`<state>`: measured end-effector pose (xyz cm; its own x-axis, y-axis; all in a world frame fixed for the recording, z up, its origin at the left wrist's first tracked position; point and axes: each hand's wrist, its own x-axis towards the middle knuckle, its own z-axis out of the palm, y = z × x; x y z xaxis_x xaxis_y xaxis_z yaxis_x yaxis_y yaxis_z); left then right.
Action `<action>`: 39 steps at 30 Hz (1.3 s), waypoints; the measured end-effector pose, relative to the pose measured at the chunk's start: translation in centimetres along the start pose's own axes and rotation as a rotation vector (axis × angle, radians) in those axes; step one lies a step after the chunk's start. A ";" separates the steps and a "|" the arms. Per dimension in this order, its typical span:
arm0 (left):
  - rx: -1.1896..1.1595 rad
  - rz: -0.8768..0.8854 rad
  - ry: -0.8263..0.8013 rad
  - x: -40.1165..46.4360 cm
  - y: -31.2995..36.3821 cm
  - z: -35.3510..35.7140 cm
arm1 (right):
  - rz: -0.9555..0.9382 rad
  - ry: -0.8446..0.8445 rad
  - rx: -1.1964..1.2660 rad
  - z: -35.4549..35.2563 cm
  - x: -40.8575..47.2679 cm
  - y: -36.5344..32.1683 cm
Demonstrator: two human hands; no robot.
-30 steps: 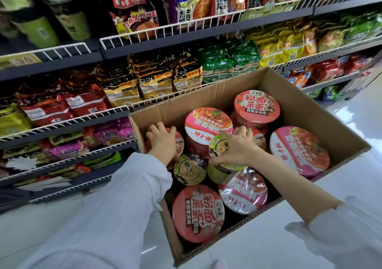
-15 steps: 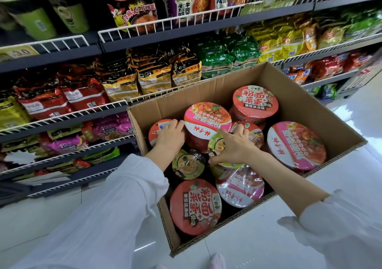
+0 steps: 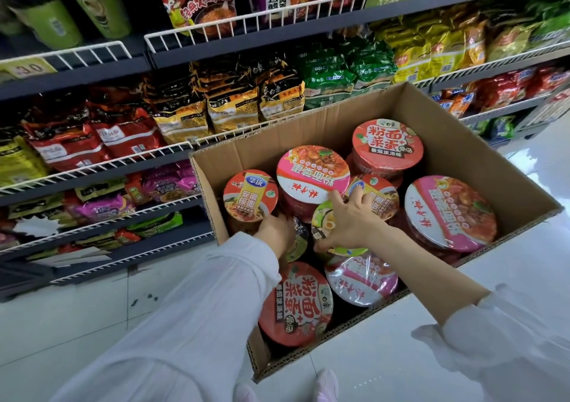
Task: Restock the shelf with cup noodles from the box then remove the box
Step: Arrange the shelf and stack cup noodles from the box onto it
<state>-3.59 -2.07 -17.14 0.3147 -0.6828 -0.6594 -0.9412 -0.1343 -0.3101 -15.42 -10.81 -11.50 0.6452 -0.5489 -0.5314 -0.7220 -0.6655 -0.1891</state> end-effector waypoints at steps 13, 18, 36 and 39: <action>-0.211 -0.030 0.235 -3.8 -1.5 -1.9 | -0.019 0.054 0.074 -1.3 -1.6 0.2; -0.406 -0.148 0.389 -8.5 -3.9 -3.4 | -0.049 0.179 0.062 -4.5 -3.3 -1.0; -0.882 -0.710 0.902 -27.8 -27.7 -0.1 | -0.430 0.670 0.114 -14.5 -6.5 -28.9; -0.884 -0.783 0.983 -30.0 -33.8 3.5 | -0.499 0.672 0.148 -14.9 -5.2 -36.8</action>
<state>19.19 25.46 10.72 0.8814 -0.3815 0.2785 -0.4655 -0.8017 0.3750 11.49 9.01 10.48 0.8742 -0.4236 0.2374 -0.3085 -0.8620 -0.4022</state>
